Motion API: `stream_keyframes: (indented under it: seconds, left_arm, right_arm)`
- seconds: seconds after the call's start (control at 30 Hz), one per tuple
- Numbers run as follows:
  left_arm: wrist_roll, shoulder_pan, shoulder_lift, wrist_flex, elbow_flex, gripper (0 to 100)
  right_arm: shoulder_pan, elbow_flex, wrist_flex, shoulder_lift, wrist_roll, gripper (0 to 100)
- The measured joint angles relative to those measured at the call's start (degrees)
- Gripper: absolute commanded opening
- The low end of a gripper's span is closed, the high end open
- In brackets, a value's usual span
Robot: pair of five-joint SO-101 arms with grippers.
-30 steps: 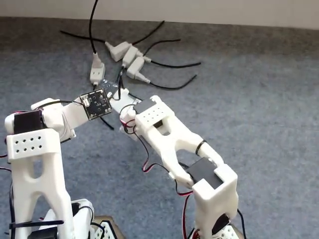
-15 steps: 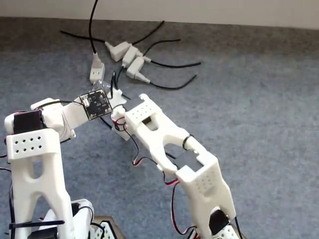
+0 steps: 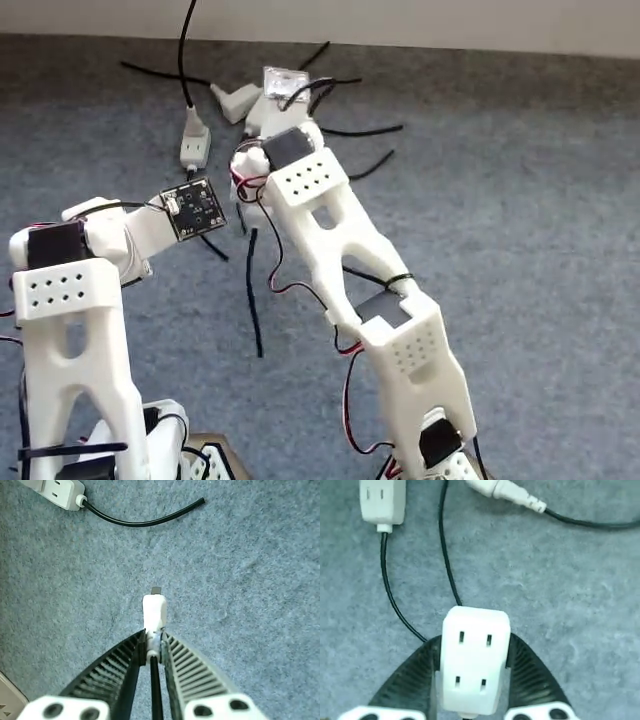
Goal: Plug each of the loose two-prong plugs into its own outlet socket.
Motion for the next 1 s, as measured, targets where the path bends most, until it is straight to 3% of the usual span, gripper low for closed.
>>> stream_keyframes:
  seconds: [0.17, 0.27, 0.33, 0.47, 0.53, 0.83, 1.0]
  left_arm:
    - [0.00, 0.00, 0.00, 0.00, 0.00, 1]
    - [0.00, 0.00, 0.00, 0.00, 0.00, 1]
    - [0.00, 0.00, 0.00, 0.00, 0.00, 1]
    - [0.00, 0.00, 0.00, 0.00, 0.00, 1]
    - [0.00, 0.00, 0.00, 0.00, 0.00, 1]
    - [0.18, 3.08, -0.53, -0.26, 0.00, 1]
    - [14.24, 14.95, -7.38, -6.68, 0.00, 1]
  right_arm:
    - [0.97, 6.59, 0.18, 0.62, -19.08, 1.0]
    - [0.97, 11.08, -2.64, 0.53, -24.62, 3.0]
    - [0.88, 13.71, -4.40, 1.41, -25.76, 11.6]
    - [0.18, 13.54, -5.27, 5.89, -26.20, 38.3]
    - [-0.53, 11.08, -4.22, 7.38, -26.20, 41.9]
    - [-0.70, -9.49, 7.56, 9.32, -11.96, 41.7]
    - [5.19, -29.19, 15.47, 9.32, 0.18, 41.7]
